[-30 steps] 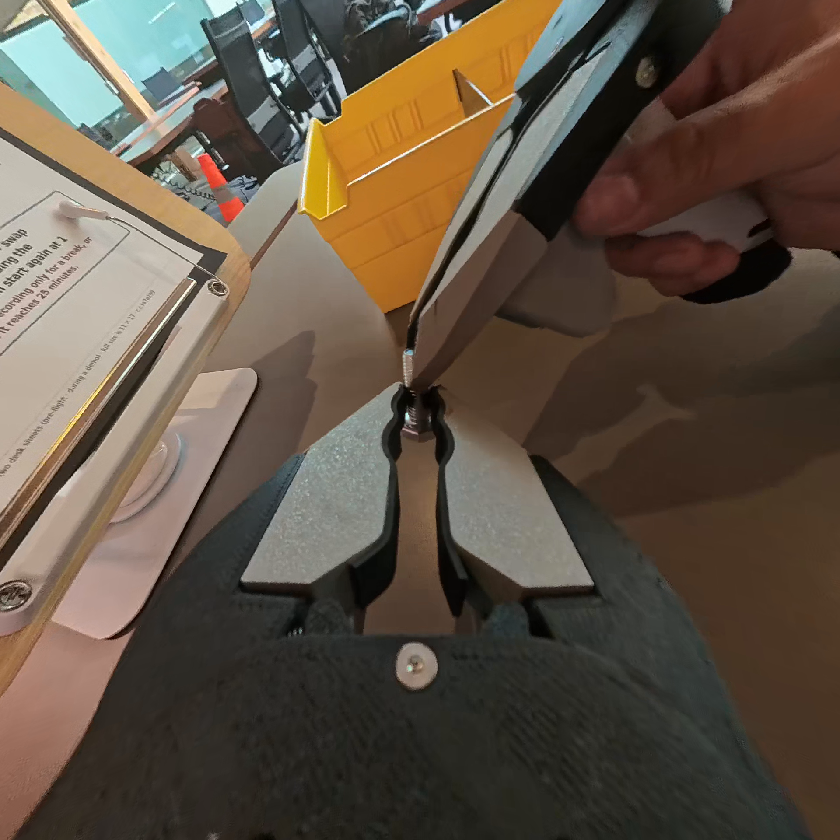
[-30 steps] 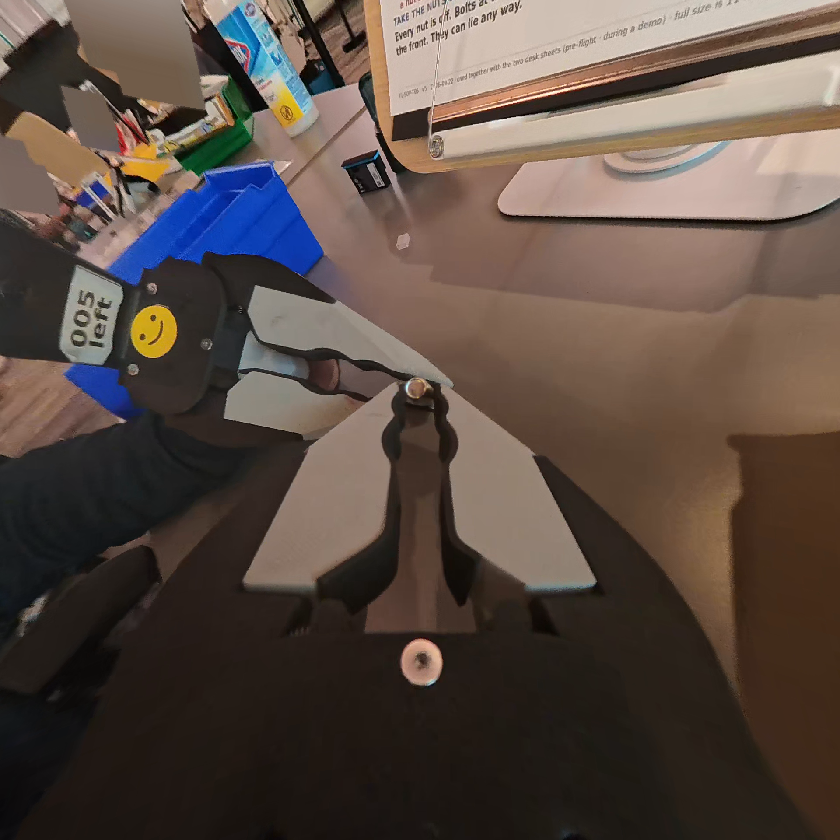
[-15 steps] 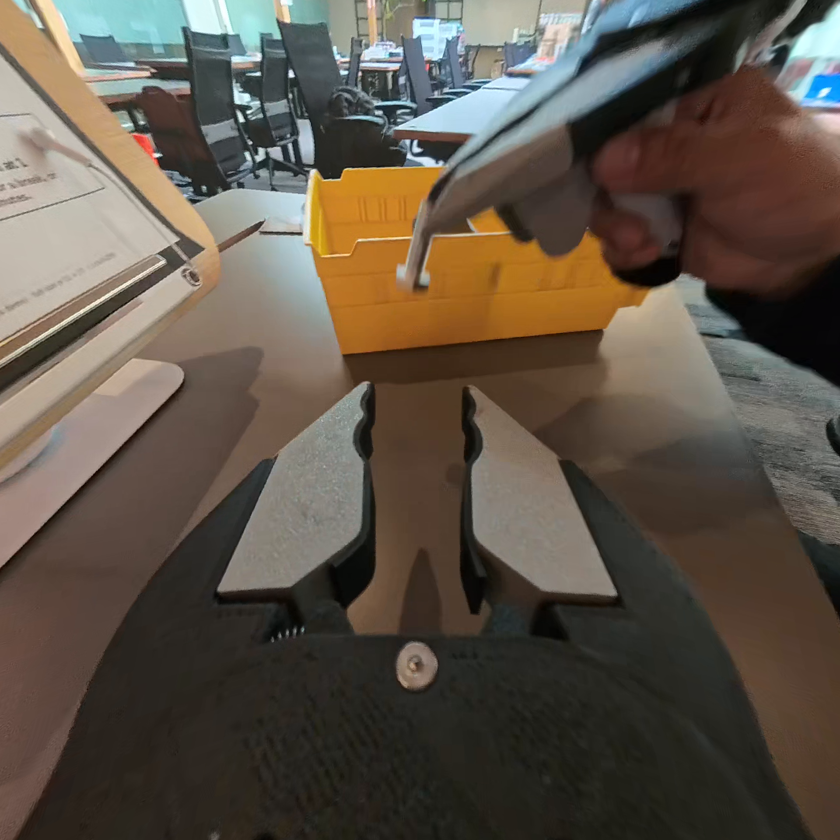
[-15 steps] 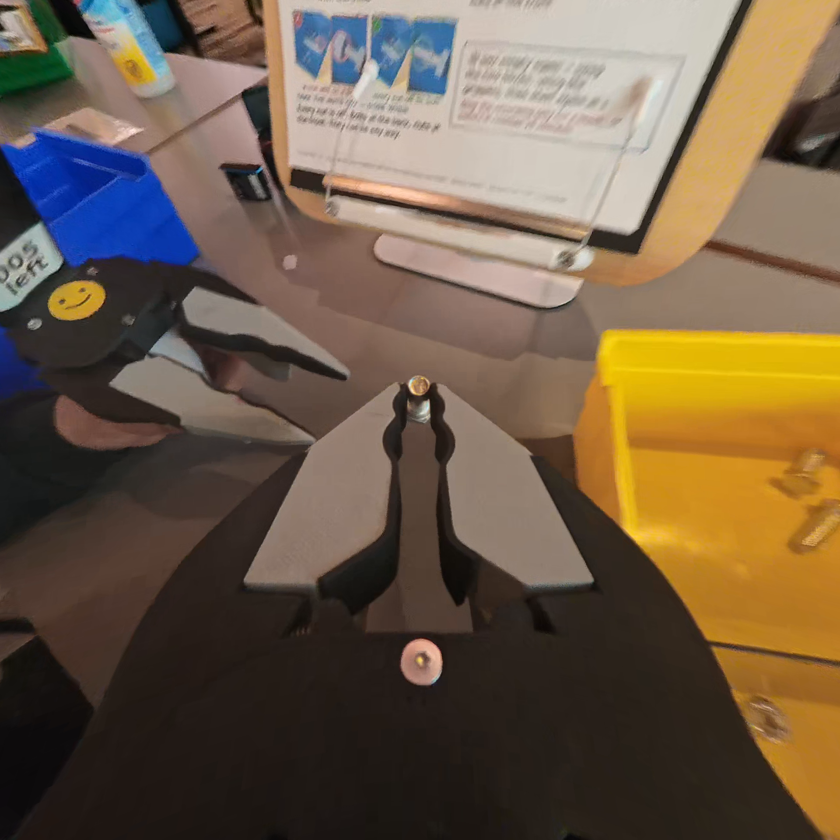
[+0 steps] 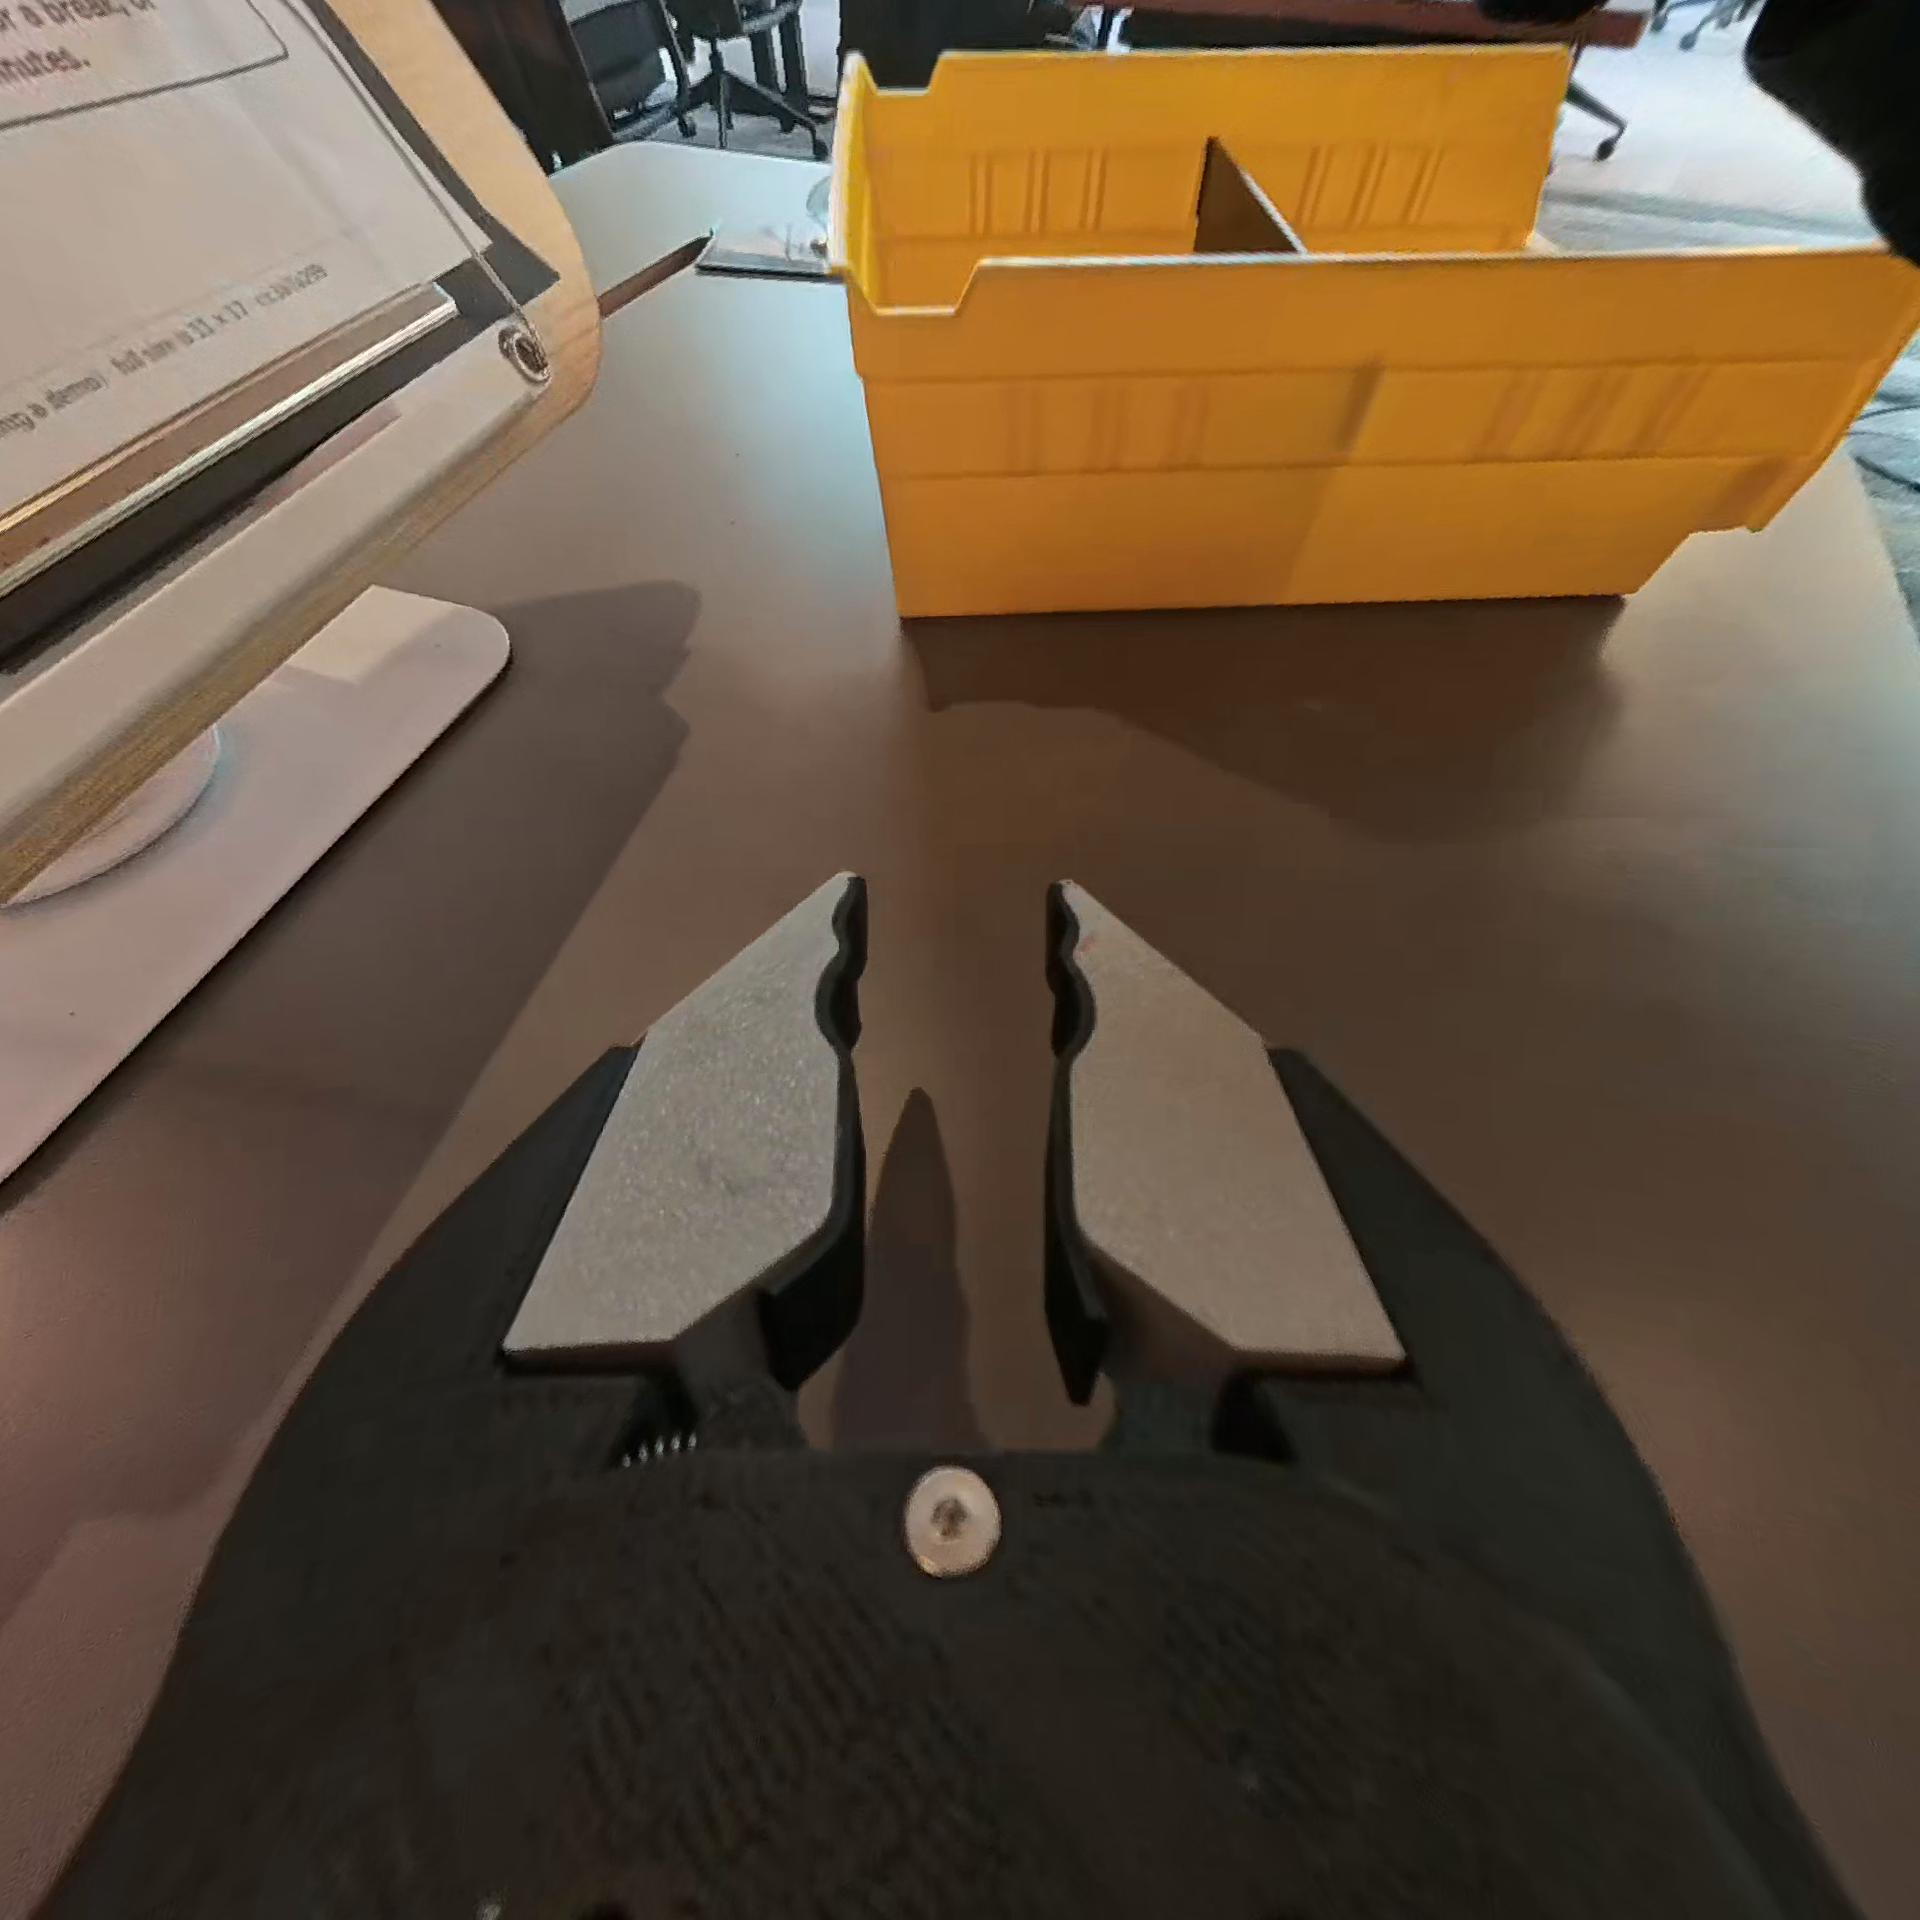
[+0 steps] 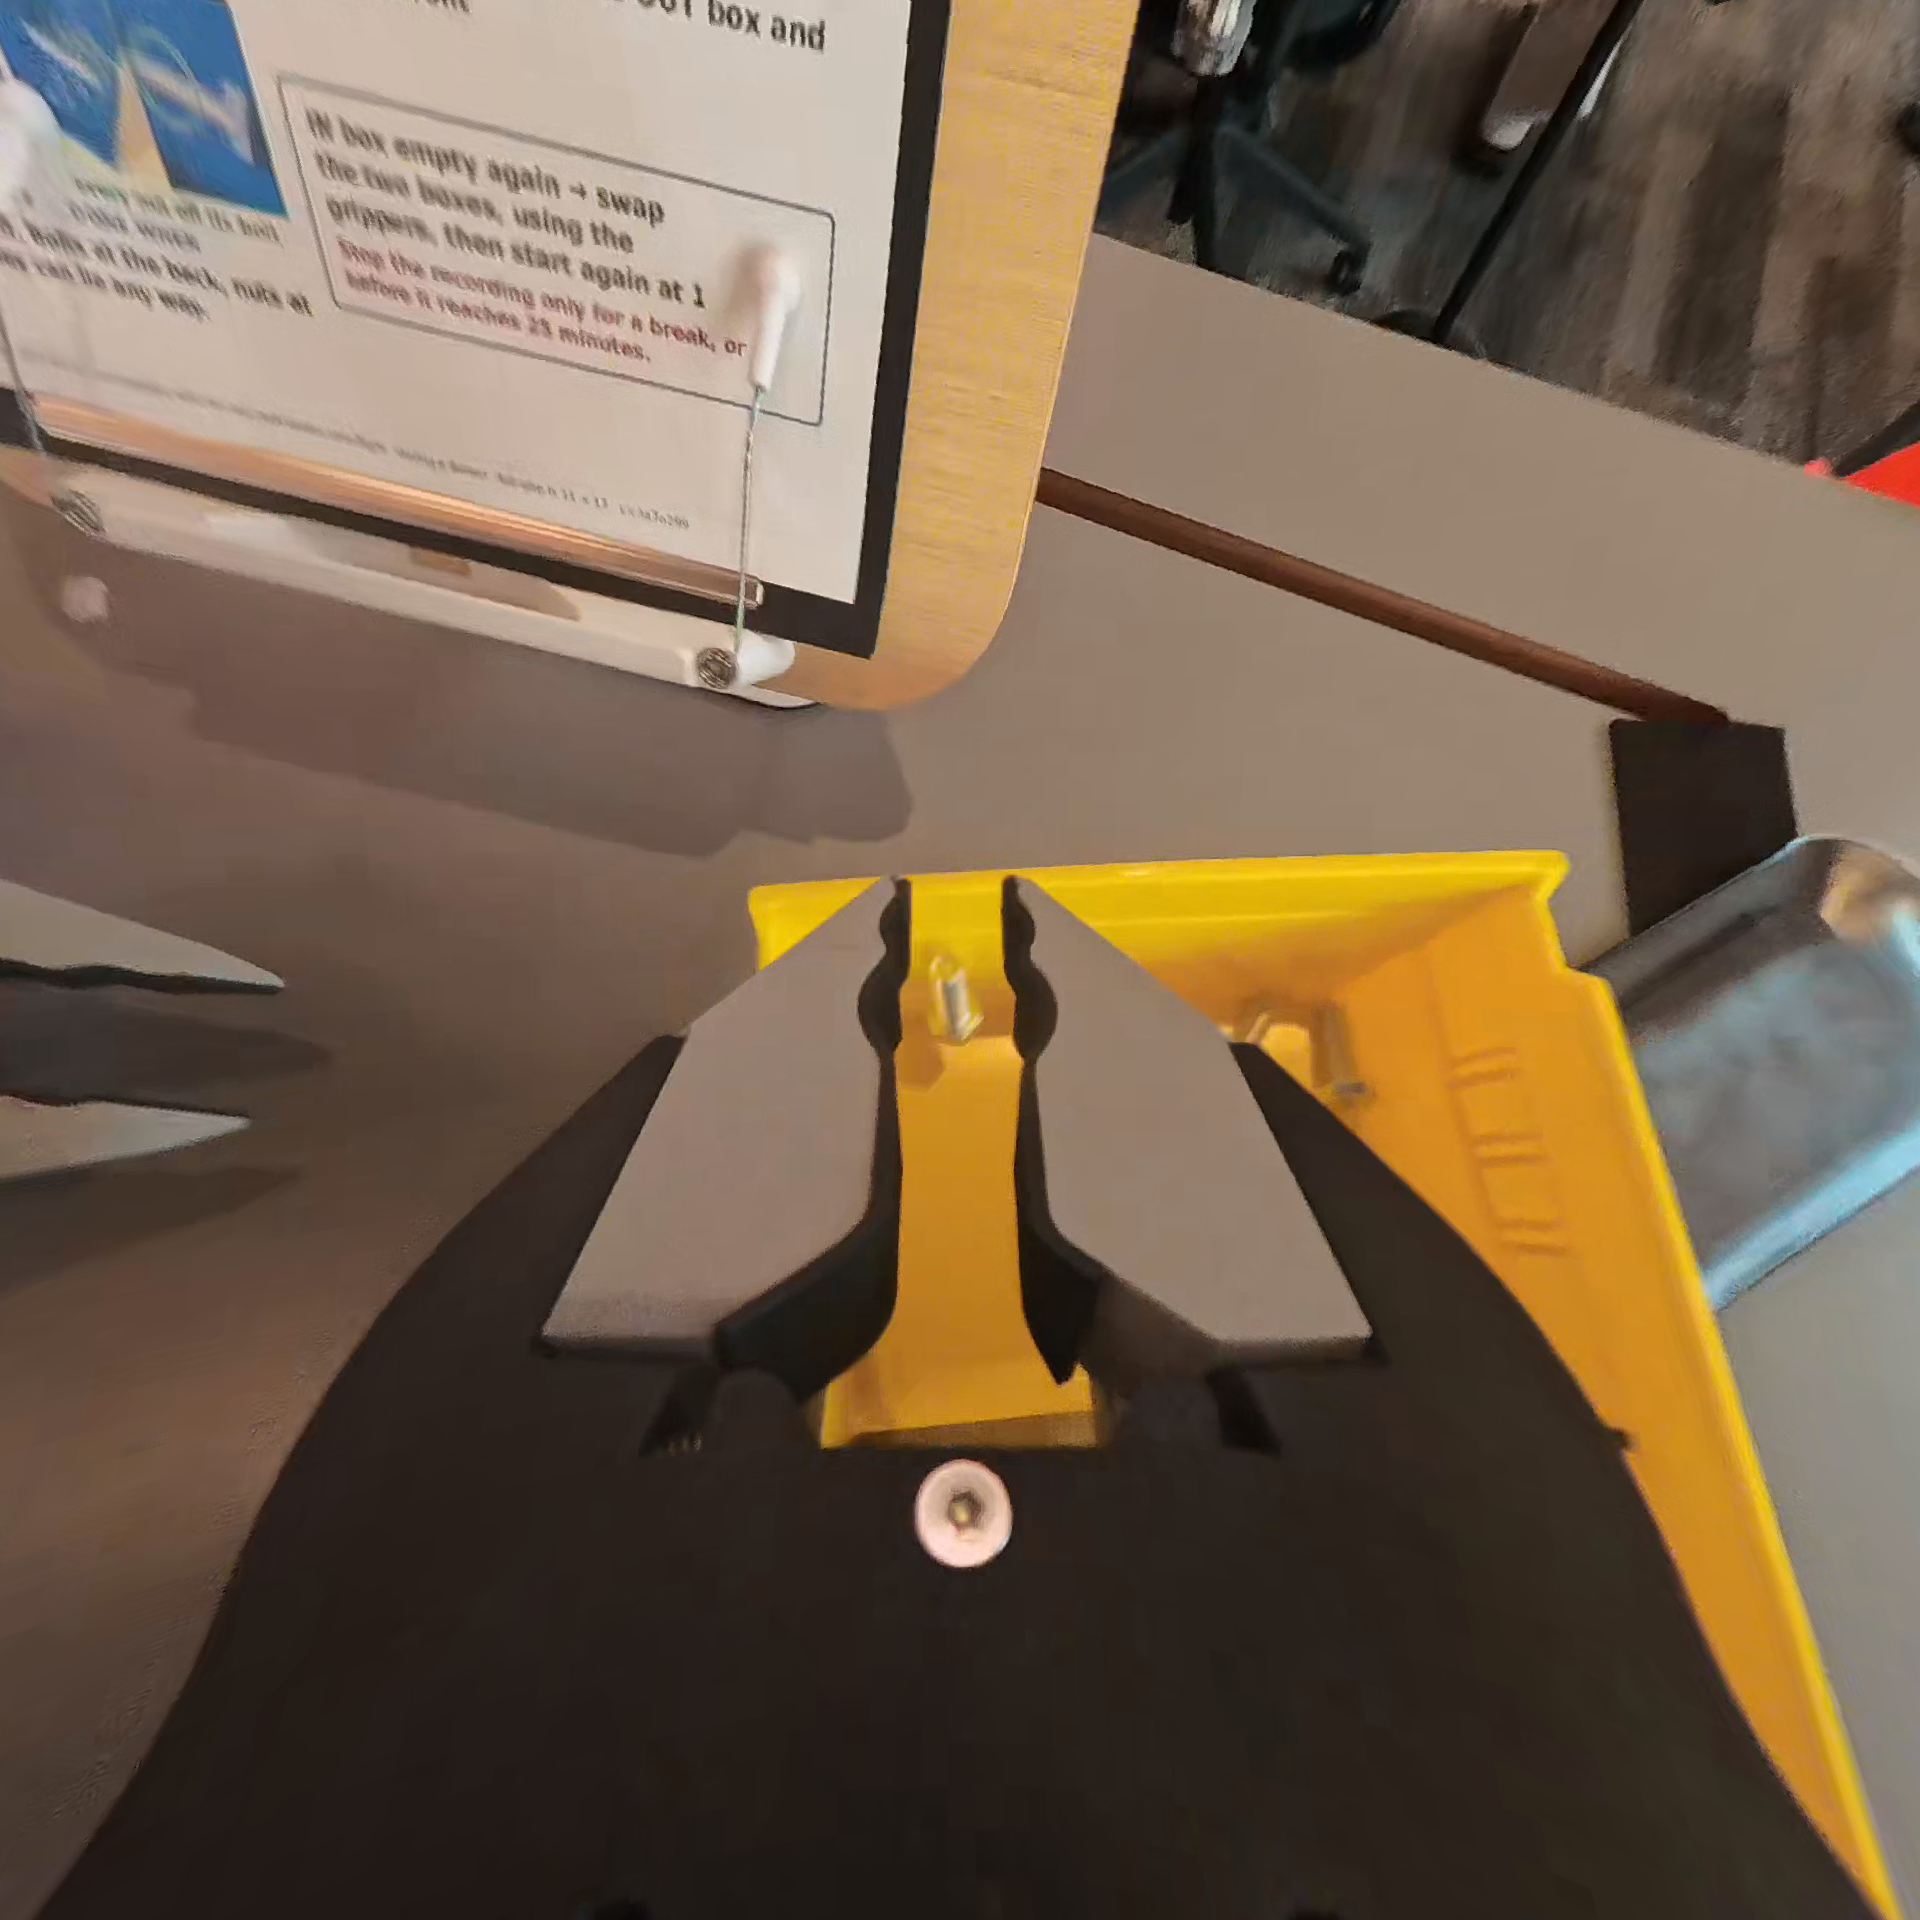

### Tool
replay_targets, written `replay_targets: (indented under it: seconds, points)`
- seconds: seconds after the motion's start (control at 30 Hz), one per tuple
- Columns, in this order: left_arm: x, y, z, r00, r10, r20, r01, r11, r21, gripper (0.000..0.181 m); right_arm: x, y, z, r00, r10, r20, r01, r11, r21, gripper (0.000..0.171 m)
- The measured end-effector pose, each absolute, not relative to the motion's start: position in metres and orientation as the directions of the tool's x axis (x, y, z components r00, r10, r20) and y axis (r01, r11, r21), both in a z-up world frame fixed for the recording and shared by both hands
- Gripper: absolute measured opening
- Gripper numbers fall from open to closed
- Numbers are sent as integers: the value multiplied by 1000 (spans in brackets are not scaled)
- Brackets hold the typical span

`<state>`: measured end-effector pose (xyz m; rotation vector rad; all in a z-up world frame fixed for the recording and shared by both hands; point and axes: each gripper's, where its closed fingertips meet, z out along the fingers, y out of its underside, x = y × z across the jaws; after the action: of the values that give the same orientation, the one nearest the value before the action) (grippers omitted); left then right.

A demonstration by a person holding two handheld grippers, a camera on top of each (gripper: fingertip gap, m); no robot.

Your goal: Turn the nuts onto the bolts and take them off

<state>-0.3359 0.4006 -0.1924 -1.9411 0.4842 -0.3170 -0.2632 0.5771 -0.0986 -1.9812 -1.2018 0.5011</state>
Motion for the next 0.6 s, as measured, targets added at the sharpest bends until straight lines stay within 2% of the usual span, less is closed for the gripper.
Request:
replay_targets:
  seconds: [0.13,0.27,0.37,0.43,0.53,0.6]
  points:
    - [-335,397,-192,875,-483,-20,-208,-339,-918,31,-236,567,-105,460,878,132,647,-230,-727,19]
    - [-337,392,-190,879,-472,-68,-247,-328,-912,33,-196,524,-102,394,913,108,622,-178,-762,25]
    - [-307,369,-162,873,-488,-11,-164,-273,-948,33,-160,492,-101,340,935,98,570,-122,-813,43]
    - [-272,334,-141,840,-541,-35,-198,-246,-949,48,-141,472,-100,282,954,101,507,-59,-860,54]
    - [-256,281,-122,877,-477,-56,-218,-292,-931,48,-111,456,-117,261,961,88,486,-52,-872,67]
    - [-271,247,-119,928,-366,-71,-209,-352,-912,50,-98,454,-131,286,956,72,476,-76,-876,73]
